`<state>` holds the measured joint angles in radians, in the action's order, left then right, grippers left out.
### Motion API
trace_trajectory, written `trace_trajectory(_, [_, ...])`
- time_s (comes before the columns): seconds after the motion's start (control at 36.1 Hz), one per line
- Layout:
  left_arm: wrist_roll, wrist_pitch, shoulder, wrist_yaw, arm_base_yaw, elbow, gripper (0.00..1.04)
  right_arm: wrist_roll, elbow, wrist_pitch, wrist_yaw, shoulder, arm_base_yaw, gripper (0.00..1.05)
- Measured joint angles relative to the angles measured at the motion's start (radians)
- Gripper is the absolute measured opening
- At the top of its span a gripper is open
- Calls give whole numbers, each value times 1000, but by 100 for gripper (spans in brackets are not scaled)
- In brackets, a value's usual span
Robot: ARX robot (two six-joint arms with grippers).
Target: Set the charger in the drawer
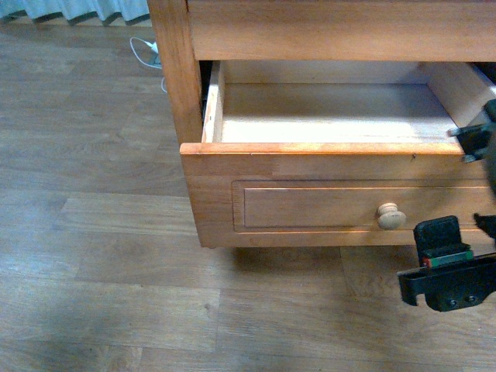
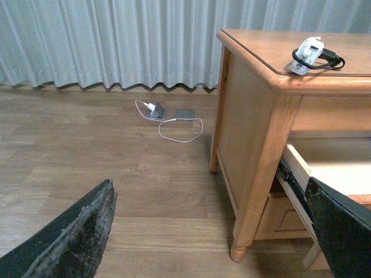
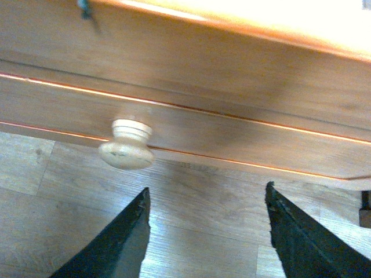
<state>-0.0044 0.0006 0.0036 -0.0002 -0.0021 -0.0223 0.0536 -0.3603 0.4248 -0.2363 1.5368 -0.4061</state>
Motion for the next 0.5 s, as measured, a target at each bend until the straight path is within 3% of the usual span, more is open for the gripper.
trace_trajectory(0.14, [0, 0, 0, 0, 0, 0, 98, 5, 36, -188, 78, -295, 35, 97])
trace_trajectory(0.5, [0, 0, 0, 0, 0, 0, 98, -42, 59, -622, 335, -922, 309, 96])
